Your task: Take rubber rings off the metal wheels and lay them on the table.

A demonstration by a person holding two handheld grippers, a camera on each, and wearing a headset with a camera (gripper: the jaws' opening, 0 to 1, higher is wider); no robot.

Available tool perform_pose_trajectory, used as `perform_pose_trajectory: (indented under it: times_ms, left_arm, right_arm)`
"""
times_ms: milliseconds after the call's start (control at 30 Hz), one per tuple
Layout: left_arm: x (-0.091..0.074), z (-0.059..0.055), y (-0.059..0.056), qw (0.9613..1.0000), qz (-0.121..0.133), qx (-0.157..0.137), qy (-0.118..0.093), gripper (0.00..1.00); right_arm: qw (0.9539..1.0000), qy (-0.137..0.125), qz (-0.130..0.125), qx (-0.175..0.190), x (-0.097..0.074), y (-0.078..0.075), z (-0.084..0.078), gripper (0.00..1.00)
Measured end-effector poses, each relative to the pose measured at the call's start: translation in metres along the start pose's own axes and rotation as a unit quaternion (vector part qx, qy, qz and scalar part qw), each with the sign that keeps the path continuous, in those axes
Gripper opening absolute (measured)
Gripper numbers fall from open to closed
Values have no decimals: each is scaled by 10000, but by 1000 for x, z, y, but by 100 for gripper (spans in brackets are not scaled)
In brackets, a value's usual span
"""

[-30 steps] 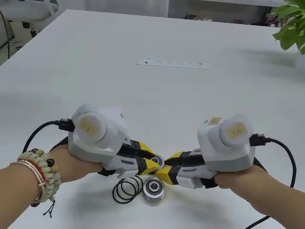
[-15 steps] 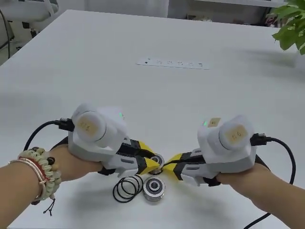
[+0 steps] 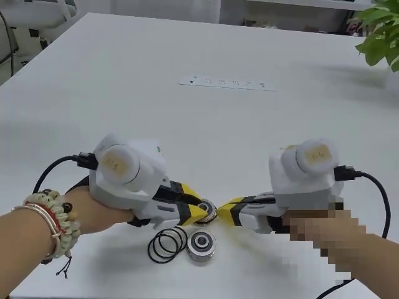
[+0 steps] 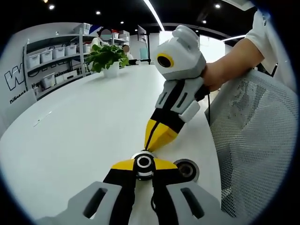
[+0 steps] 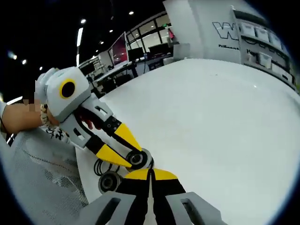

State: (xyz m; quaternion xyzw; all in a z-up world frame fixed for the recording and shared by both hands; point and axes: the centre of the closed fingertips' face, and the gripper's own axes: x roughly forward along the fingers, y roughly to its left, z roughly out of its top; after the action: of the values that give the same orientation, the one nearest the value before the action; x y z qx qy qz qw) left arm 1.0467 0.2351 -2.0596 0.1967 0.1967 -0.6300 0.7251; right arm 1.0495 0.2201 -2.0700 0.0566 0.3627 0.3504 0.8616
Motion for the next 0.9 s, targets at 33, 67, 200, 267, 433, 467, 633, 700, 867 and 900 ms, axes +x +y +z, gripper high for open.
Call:
perform_pose_trajectory:
  times_ms: [33,67,200,267,433,467,633,700,867,900]
  left_arm:
    - [0,0,0,10000,2,5,-2,7]
    - [0,0,0,10000,4,5,-2,7]
    - [0,0,0,10000,2,-1,-1,7]
    - [0,0,0,10000,14,-8,20,7]
    - [1,0,1,10000,63,-28,32,7]
    - [1,1,1,10000,67,-29,29,7]
    - [1,1,0,10000,59,-12,11,7]
    - [1,1,0,10000,58,-10,10,7]
    - [1,1,0,10000,54,-1,4,7]
    - [1,1,1,10000,53,2,5,7]
  right_arm:
    - [9997,-59,44,237,-1,1,2,0]
    - [9993,-45,73,364,-1,2,1,0]
    - [9998,-25,128,155,-1,7,2,0]
    - [10000,-3,83,14,-1,7,2,0]
    - [9998,-37,99,152,-2,7,4,0]
    - [9998,-38,98,141,-2,7,5,0]
    - [9999,-15,105,-45,-3,10,5,0]
    - [9999,-20,122,-63,-3,11,6,0]
    - [9997,-10,134,-209,-3,13,7,0]
    - [9996,-13,140,-240,-3,14,7,0]
